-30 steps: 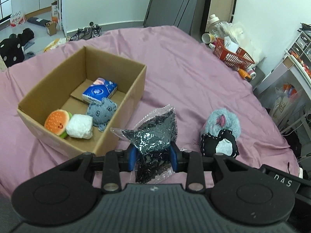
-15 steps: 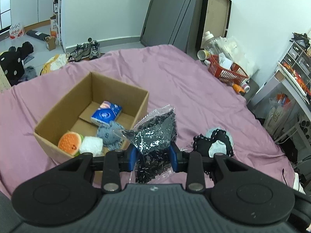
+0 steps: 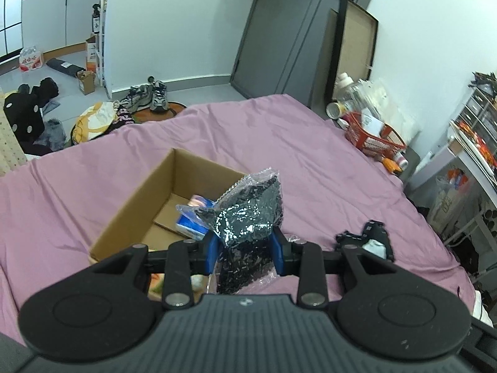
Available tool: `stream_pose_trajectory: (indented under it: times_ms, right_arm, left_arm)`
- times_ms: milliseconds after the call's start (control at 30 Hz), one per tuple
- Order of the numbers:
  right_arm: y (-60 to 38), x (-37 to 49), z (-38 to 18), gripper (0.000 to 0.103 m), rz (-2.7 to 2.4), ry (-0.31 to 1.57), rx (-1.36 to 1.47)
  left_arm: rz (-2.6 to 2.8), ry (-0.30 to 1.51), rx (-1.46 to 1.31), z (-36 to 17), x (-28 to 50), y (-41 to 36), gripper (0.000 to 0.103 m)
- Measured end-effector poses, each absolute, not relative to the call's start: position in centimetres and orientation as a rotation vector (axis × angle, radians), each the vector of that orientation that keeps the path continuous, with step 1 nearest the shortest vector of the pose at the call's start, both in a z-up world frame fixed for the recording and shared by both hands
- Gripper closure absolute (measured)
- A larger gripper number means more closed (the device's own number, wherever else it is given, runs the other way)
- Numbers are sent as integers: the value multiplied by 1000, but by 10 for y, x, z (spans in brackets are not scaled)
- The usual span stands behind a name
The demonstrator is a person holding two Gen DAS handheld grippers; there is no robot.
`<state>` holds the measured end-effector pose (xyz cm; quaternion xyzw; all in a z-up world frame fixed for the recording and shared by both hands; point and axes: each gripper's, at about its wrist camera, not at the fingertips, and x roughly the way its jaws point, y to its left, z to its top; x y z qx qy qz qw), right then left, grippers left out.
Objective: Organize soft objects
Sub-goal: 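Carry the sequined bag and black-and-white item over the cardboard box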
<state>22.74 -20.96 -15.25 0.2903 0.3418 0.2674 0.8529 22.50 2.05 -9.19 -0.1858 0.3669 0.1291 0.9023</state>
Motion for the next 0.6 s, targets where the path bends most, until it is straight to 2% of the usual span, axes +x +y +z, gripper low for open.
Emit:
stream_pose_trajectory:
  times_ms: [600]
  right_arm:
    - [-161, 236, -151, 93, 585, 720, 516]
  left_arm:
    - [310, 804, -433, -121, 246, 85, 69]
